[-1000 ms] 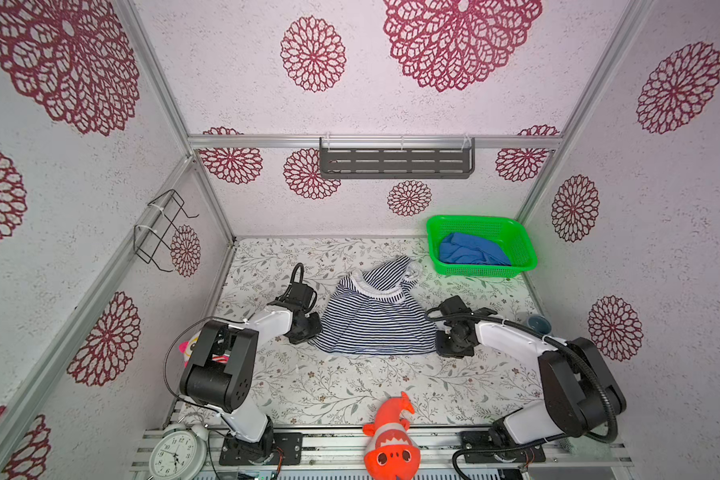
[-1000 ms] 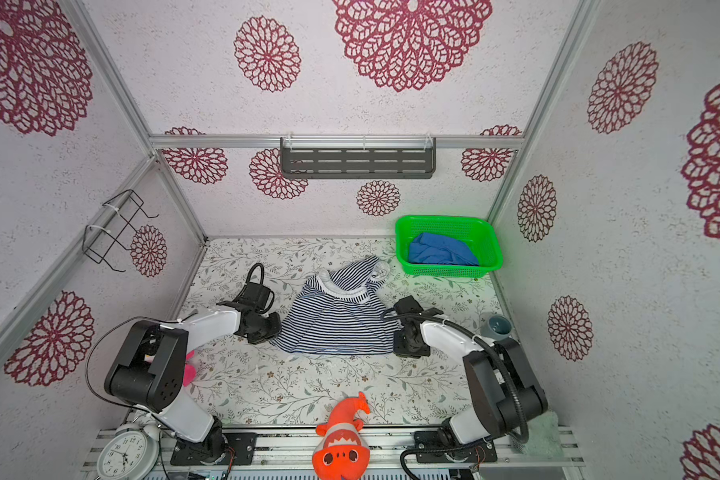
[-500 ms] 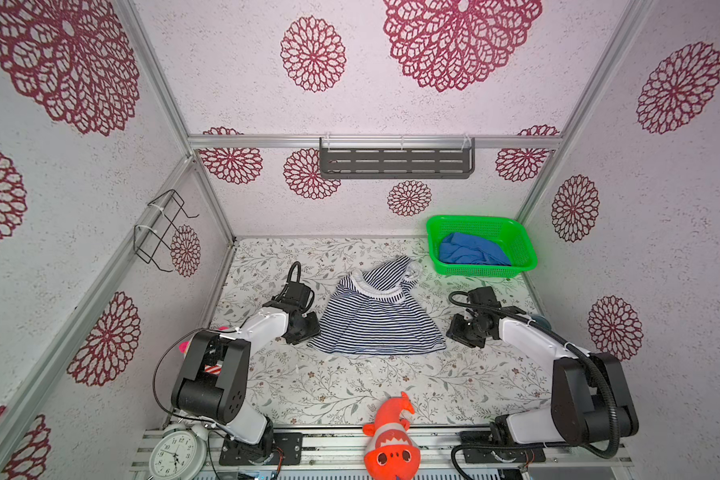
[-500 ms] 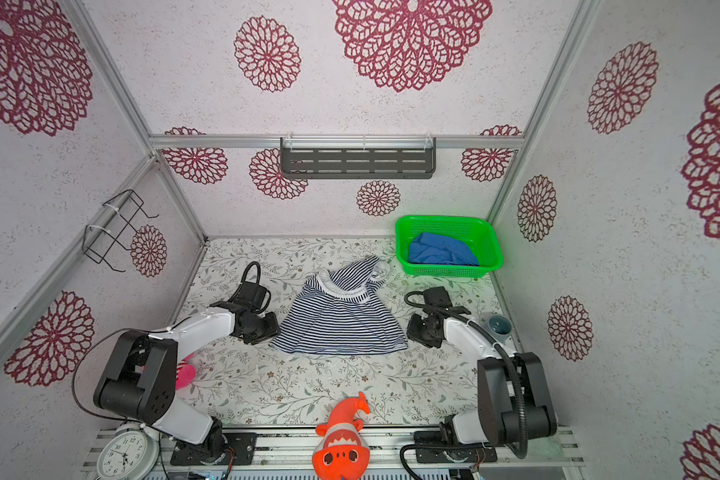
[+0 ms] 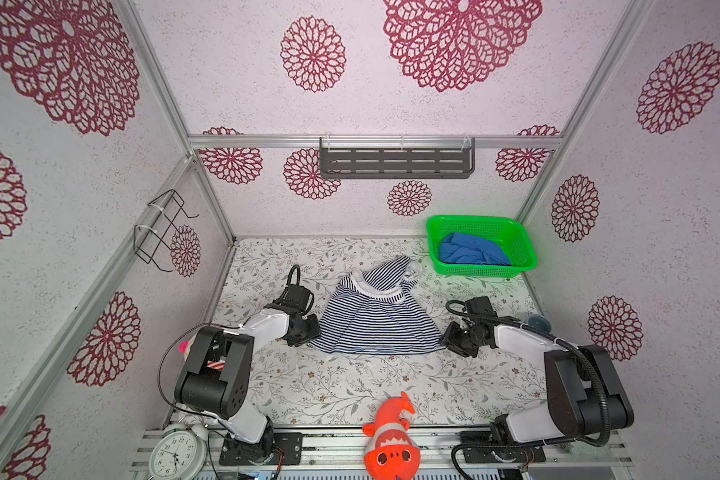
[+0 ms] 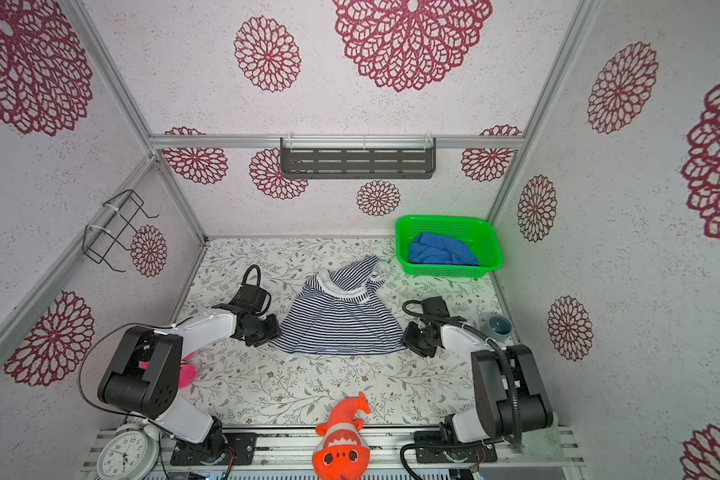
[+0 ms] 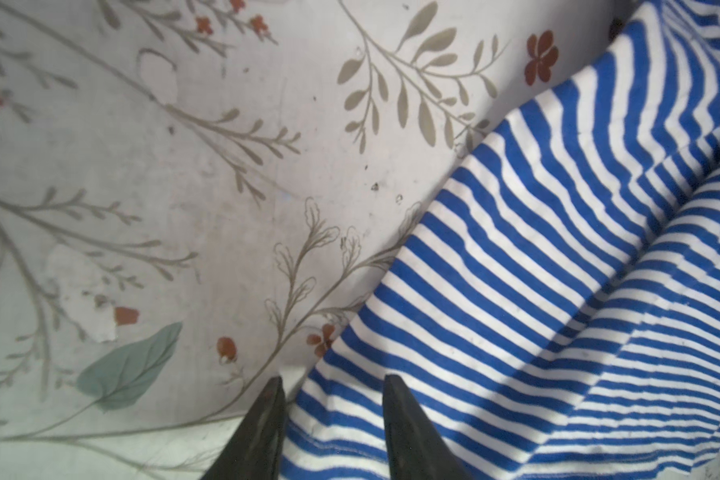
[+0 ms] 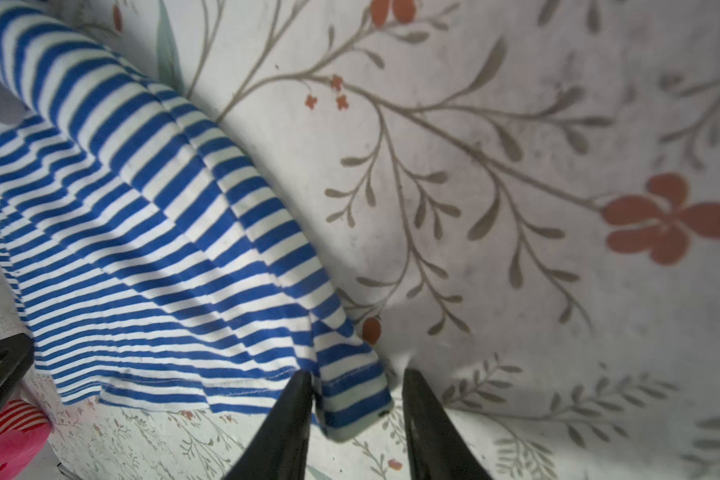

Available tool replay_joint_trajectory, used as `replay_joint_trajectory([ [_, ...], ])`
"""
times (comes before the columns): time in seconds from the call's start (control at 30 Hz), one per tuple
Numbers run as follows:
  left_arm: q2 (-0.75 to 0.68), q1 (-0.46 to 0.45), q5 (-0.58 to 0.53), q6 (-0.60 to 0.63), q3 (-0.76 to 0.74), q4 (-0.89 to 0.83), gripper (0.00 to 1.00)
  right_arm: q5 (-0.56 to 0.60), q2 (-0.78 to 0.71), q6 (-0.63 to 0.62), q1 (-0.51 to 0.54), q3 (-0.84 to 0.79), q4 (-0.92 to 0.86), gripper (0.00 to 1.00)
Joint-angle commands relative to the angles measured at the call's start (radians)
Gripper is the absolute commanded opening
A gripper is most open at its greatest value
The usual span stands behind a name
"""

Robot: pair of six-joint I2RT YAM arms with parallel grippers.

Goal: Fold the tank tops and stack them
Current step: 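Grasp the tank top hem nearest the robot with both grippers, then lift the hem with both grippers and raise the tank top away from the robot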

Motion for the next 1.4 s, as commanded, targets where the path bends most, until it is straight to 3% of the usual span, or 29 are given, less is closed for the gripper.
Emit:
replay_joint_trajectory([
  [0.0, 0.038, 0.001, 0.054, -0.032, -0.054, 0.036, 0.35, 0.010, 0.005, 0.035, 0.008, -0.031, 0.003, 0.39],
  [0.23, 0.048, 0.001, 0.059, -0.031, -0.031, 0.036, 0.20, 0.024, 0.014, 0.035, 0.007, -0.021, 0.010, 0.36],
  [0.4, 0.028, 0.001, 0.052, -0.018, -0.016, 0.009, 0.00, 0.038, 0.005, 0.020, 0.009, -0.002, -0.014, 0.23],
  [0.57, -0.043, 0.005, 0.040, 0.023, 0.056, -0.074, 0.00, 0.063, -0.023, -0.032, 0.007, 0.087, -0.083, 0.00],
  [0.8, -0.176, 0.038, -0.047, 0.134, 0.350, -0.227, 0.00, 0.114, -0.036, -0.172, 0.007, 0.387, -0.189, 0.00],
  [1.17, -0.194, 0.056, -0.222, 0.368, 0.956, -0.493, 0.00, 0.194, -0.025, -0.360, 0.006, 0.963, -0.257, 0.00],
  [1.37, -0.244, 0.053, -0.238, 0.410, 1.107, -0.562, 0.00, 0.158, -0.061, -0.384, 0.006, 1.096, -0.242, 0.00],
])
